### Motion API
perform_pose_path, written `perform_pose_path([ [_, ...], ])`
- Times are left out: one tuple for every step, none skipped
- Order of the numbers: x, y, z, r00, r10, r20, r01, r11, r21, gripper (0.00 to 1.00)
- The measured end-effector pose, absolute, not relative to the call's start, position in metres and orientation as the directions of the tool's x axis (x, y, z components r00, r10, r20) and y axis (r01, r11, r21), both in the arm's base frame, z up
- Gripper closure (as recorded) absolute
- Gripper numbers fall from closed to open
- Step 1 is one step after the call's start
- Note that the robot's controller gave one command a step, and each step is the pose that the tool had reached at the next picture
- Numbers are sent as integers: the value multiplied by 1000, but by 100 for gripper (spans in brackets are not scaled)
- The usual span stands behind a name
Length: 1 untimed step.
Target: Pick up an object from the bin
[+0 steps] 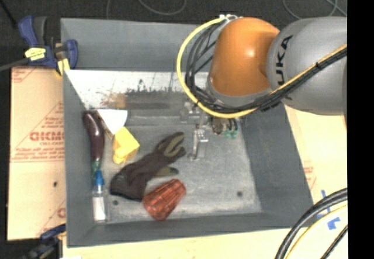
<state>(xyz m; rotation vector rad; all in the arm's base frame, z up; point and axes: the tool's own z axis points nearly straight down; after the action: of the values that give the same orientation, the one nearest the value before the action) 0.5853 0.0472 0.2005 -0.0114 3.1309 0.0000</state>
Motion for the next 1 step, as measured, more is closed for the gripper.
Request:
perform_pose_path([
  [589,58,147,-1000,2,-9,2,1000,2,0],
])
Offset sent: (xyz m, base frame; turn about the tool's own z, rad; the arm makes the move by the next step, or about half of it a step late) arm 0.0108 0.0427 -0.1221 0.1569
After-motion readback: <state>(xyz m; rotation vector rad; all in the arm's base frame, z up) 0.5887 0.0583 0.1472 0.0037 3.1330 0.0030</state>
